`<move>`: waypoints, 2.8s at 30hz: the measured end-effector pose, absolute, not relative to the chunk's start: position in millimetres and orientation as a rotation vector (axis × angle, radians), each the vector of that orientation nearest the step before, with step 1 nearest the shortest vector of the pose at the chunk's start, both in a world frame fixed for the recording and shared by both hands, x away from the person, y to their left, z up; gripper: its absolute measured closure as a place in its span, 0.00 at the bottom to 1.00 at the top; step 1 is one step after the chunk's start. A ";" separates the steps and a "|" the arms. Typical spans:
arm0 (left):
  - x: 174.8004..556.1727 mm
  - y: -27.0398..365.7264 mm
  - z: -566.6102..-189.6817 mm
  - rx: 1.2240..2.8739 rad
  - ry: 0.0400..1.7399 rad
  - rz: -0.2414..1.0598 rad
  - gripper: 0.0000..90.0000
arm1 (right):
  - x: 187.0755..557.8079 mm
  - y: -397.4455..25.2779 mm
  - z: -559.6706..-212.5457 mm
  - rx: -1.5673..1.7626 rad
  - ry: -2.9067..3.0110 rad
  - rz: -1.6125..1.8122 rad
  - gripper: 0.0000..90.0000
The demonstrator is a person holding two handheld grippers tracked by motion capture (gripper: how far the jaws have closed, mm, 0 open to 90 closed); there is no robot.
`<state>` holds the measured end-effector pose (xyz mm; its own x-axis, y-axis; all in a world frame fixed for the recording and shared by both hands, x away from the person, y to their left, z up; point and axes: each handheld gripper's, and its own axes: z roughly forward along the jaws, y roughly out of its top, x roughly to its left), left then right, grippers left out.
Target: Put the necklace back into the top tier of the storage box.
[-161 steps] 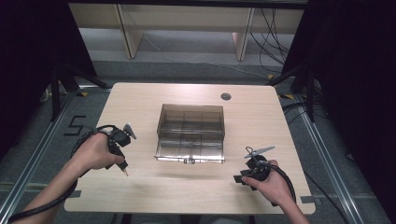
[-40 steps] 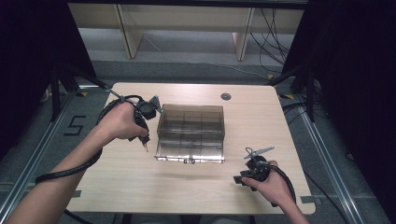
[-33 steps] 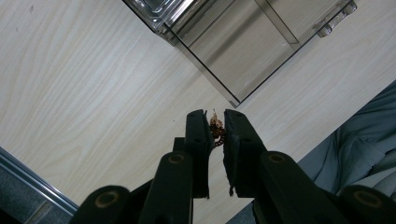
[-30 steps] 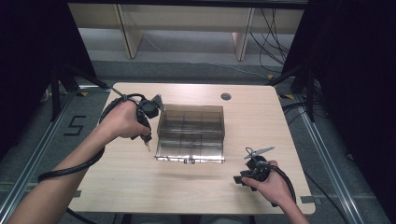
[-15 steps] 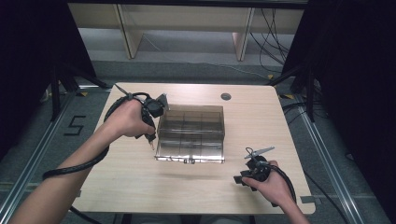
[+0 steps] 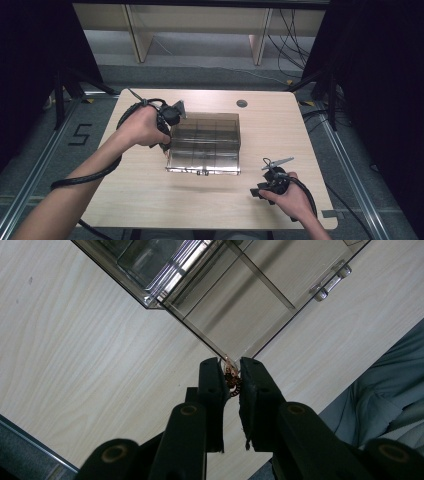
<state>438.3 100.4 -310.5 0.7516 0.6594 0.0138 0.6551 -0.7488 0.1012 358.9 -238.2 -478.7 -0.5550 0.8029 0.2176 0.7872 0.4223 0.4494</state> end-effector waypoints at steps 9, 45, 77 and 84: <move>439.8 93.0 -310.6 2.870 1.034 0.084 0.88 | 359.0 -238.1 -478.6 1.460 2.624 0.814 0.65; 445.0 74.1 -319.7 2.902 0.970 0.076 0.88 | 357.6 -238.5 -477.7 1.483 2.609 0.791 0.65; 452.3 65.7 -340.1 2.921 0.947 0.051 0.88 | 357.7 -239.3 -477.6 1.458 2.622 0.826 0.65; 454.8 64.6 -342.4 2.921 0.945 0.053 0.88 | 357.5 -238.9 -477.1 1.487 2.607 0.792 0.65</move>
<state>454.8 64.6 -342.4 0.8102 0.5861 0.0110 0.5836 -0.8082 0.0787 357.5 -238.9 -477.1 -0.5403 0.8140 0.2130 0.7950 0.4109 0.4462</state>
